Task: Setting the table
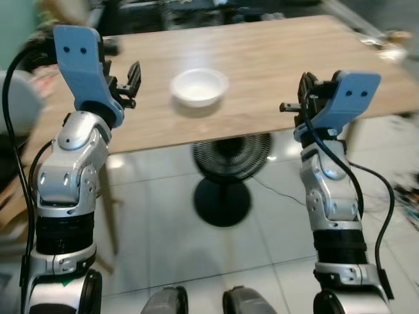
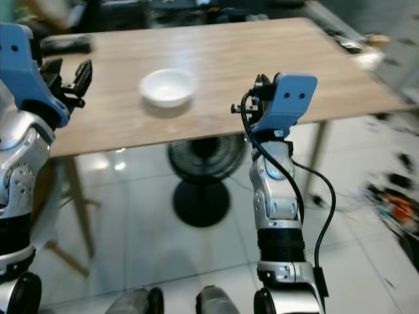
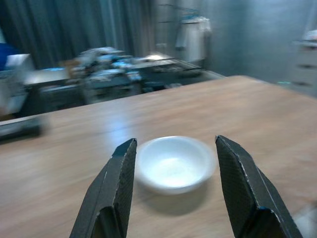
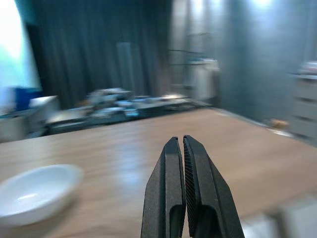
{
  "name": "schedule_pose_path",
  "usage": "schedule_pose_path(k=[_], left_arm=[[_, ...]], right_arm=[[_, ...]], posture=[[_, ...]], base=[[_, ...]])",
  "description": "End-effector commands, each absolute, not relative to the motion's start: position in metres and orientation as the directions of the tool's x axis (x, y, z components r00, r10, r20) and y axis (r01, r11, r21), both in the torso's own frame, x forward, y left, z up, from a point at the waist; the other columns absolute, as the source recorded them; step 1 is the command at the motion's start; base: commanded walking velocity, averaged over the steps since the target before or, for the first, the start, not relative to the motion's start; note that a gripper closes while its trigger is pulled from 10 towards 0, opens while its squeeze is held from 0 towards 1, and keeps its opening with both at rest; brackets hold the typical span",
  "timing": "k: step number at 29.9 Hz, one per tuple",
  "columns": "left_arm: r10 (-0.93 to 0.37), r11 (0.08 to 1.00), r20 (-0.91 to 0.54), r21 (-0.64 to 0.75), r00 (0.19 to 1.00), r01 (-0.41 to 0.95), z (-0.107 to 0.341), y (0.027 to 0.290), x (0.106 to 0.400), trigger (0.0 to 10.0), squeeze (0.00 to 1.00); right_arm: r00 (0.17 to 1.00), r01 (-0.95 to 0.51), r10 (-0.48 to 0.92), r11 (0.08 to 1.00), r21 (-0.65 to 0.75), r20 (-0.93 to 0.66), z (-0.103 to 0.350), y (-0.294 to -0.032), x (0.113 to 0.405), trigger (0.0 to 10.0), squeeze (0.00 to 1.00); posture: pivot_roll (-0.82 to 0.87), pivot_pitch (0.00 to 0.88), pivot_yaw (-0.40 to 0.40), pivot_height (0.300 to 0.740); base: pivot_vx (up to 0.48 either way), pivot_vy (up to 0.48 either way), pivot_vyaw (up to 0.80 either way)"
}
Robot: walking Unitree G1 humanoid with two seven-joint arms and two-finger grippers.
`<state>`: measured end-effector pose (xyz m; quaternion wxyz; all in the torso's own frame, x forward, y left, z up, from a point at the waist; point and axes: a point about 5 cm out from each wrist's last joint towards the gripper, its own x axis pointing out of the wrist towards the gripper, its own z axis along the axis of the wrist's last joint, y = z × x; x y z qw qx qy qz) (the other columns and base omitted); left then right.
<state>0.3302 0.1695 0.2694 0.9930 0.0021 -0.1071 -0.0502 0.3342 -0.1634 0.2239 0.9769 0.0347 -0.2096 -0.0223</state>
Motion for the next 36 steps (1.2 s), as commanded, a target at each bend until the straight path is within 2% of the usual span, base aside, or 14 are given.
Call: schedule_pose_path(k=[1, 6, 10, 13, 14, 15, 17, 22, 25, 30, 34, 36], left_arm=[[-0.095, 0.996, 0.189, 0.016, 0.977, 0.093, 0.263, 0.171, 0.331, 10.0, 0.0], [-0.11, 0.994, 0.165, 0.026, 0.98, 0.107, 0.256, 0.171, 0.331, 10.0, 0.0], [-0.146, 0.988, 0.07, 0.069, 0.987, 0.141, 0.224, 0.17, 0.33, 10.0, 0.0], [-0.151, 0.986, 0.053, 0.075, 0.987, 0.147, 0.218, 0.17, 0.33, 10.0, 0.0], [-0.178, 0.979, -0.01, 0.096, 0.984, 0.178, 0.192, 0.168, 0.327, 10.0, 0.0], [-0.178, 0.979, -0.01, 0.096, 0.984, 0.178, 0.192, 0.168, 0.327, 10.0, 0.0], [-0.235, 0.968, -0.093, 0.068, 0.967, 0.242, 0.157, 0.163, 0.318, 10.0, 0.0], [-0.296, 0.951, -0.124, 0.051, 0.947, 0.304, 0.142, 0.157, 0.31, 10.0, 0.0], [-0.362, 0.922, -0.165, 0.079, 0.917, 0.378, 0.124, 0.148, 0.301, 10.0, 0.0], [-0.364, 0.914, -0.218, 0.101, 0.905, 0.392, 0.11, 0.146, 0.297, 10.0, 0.0], [-0.322, 0.915, -0.276, 0.155, 0.906, 0.373, 0.096, 0.147, 0.291, 10.0, 0.0], [-0.261, 0.93, -0.286, 0.18, 0.922, 0.32, 0.087, 0.152, 0.288, 10.0, 0.0]], right_arm=[[0.923, 0.033, -0.061, 0.996, 0.08, 0.38, 0.218, -0.165, 0.335, 10.0, 0.0], [0.929, 0.034, -0.059, 0.997, 0.074, 0.366, 0.213, -0.166, 0.335, 10.0, 0.0], [0.951, 0.024, -0.034, 0.999, 0.037, 0.308, 0.196, -0.165, 0.336, 10.0, 0.0], [0.956, 0.019, -0.027, 0.999, 0.028, 0.294, 0.193, -0.164, 0.336, 10.0, 0.0], [0.974, -0.031, 0.042, 0.998, -0.051, 0.224, 0.173, -0.16, 0.336, 10.0, 0.0], [0.974, -0.031, 0.042, 0.998, -0.051, 0.224, 0.173, -0.16, 0.336, 10.0, 0.0], [0.983, -0.075, 0.095, 0.989, -0.125, 0.154, 0.149, -0.159, 0.332, 10.0, 0.0], [0.988, -0.075, 0.096, 0.983, -0.17, 0.119, 0.135, -0.162, 0.329, 10.0, 0.0], [0.995, -0.079, 0.09, 0.967, -0.241, 0.035, 0.11, -0.167, 0.324, 10.0, 0.0], [0.996, -0.093, 0.091, 0.963, -0.252, -0.018, 0.095, -0.169, 0.319, 10.0, 0.0], [0.994, -0.103, 0.095, 0.967, -0.232, -0.049, 0.086, -0.168, 0.314, 10.0, 0.0], [0.993, -0.104, 0.089, 0.97, -0.221, -0.075, 0.078, -0.17, 0.311, 10.0, 0.0]], posture=[[-0.07, 0.0, 0.085, 0.74], [-0.07, 0.0, 0.084, 0.74], [-0.07, 0.0, 0.076, 0.74], [-0.07, 0.0, 0.076, 0.74], [-0.07, 0.0, 0.069, 0.74], [-0.07, 0.0, 0.069, 0.74], [-0.07, 0.0, 0.059, 0.74], [-0.07, 0.0, 0.048, 0.74], [-0.07, 0.009, 0.035, 0.74], [-0.07, 0.015, 0.031, 0.74], [-0.07, 0.024, 0.026, 0.74], [-0.07, 0.027, 0.023, 0.74]], base=[[0.0, 0.0, -0.8], [0.0, 0.0, -0.8], [0.0, 0.0, -0.8], [0.0, 0.0, -0.8], [0.0, 0.0, -0.8], [0.0, 0.0, -0.8], [0.0, 0.0, -0.8], [0.0, 0.0, -0.8], [0.0, 0.0, -0.8], [0.0, 0.0, -0.8], [0.0, 0.0, -0.8], [0.0, 0.0, -0.8]])
